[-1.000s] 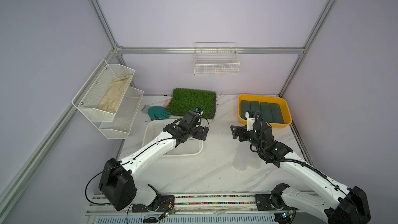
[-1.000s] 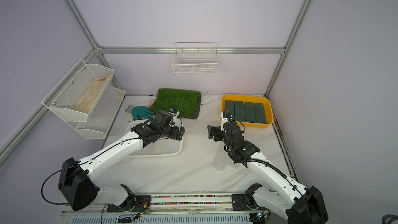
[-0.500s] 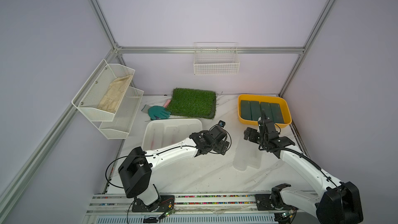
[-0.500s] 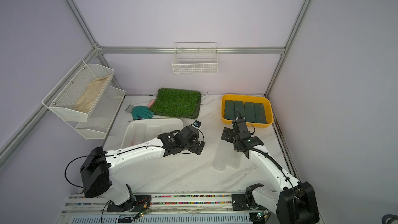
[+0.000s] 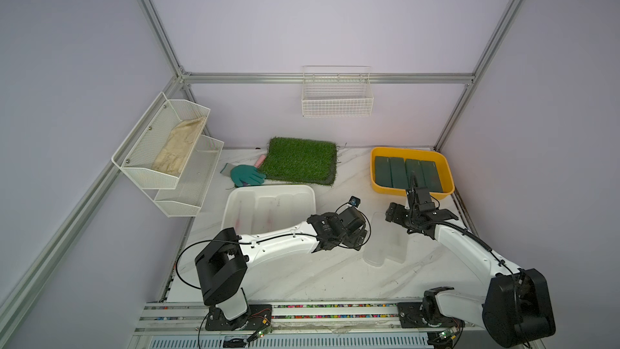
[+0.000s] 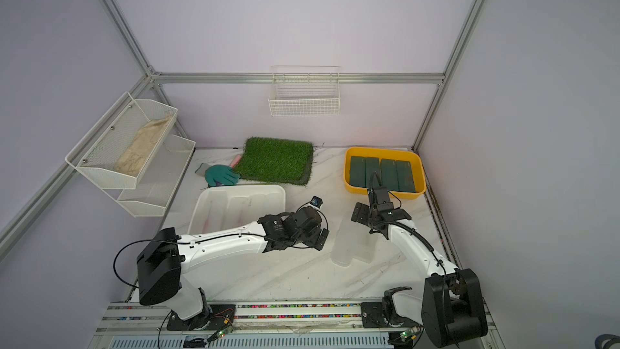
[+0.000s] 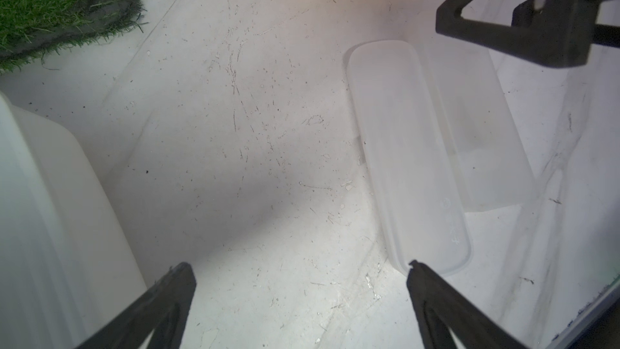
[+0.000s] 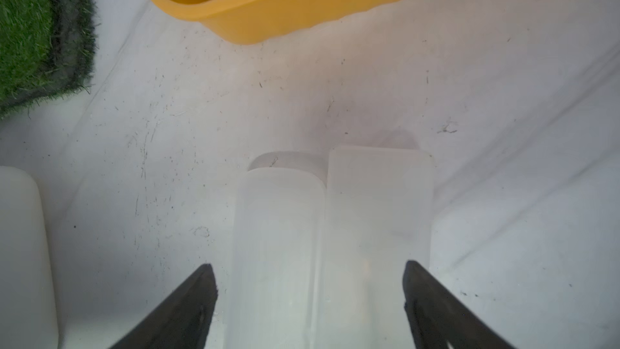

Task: Place the pencil cases by color into the storage box
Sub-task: Move the pencil case to the center of the board.

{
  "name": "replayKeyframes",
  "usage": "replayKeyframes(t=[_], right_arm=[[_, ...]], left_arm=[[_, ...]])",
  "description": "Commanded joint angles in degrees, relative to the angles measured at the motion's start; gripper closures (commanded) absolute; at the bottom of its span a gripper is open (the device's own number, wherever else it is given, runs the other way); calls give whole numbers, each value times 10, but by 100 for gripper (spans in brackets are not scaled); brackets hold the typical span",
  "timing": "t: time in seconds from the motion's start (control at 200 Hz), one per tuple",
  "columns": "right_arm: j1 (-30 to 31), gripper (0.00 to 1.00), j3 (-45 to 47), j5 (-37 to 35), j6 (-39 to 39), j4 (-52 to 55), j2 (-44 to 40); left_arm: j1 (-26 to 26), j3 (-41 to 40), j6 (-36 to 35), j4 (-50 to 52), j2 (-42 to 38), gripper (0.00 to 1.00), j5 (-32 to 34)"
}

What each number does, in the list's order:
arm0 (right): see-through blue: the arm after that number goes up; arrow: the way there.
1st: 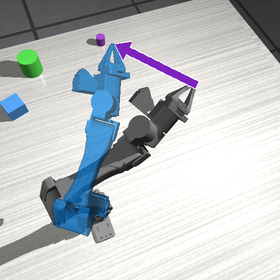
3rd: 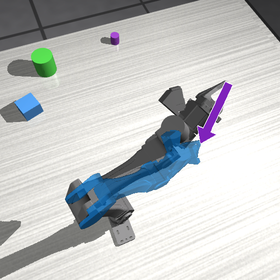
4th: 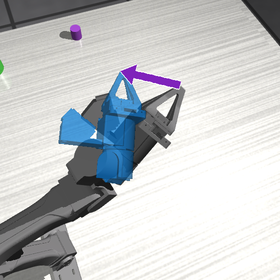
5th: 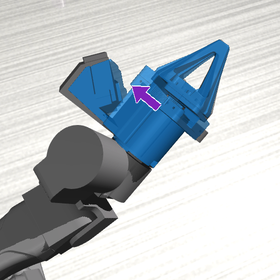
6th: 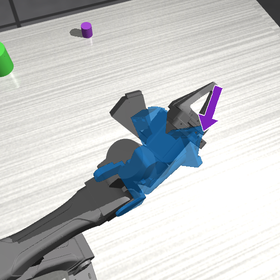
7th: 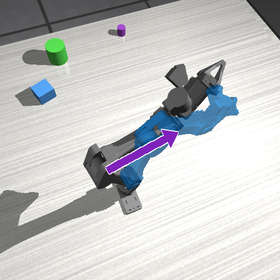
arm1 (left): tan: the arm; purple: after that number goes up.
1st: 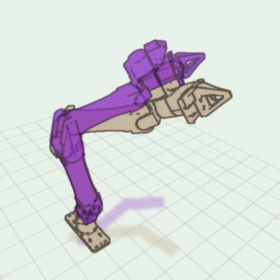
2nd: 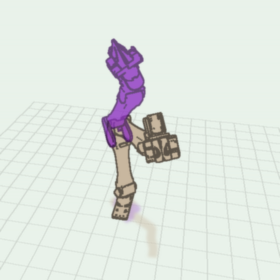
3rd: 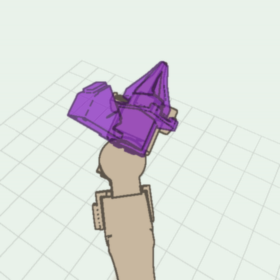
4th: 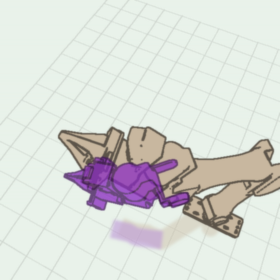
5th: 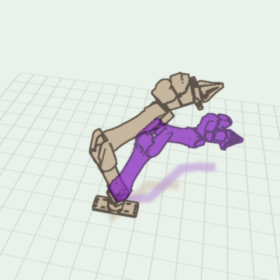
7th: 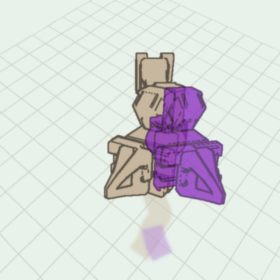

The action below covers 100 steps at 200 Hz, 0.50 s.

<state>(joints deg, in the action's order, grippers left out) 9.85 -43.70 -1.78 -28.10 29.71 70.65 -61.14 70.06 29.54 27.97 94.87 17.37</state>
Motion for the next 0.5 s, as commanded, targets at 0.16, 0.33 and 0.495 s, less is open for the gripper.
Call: replayKeyframes(t=[0.16, 0.33, 0.495], right_arm=[[7, 13, -25, 28, 7, -2, 18], [50, 14, -43, 8, -4, -6, 49], [83, 14, -56, -12, -12, -11, 76]], left_arm=[[0, -24, 36, -9, -27, 0, 18], [0, -41, 51, -3, -51, 0, 27], [0, -64, 63, -2, -85, 0, 31]])
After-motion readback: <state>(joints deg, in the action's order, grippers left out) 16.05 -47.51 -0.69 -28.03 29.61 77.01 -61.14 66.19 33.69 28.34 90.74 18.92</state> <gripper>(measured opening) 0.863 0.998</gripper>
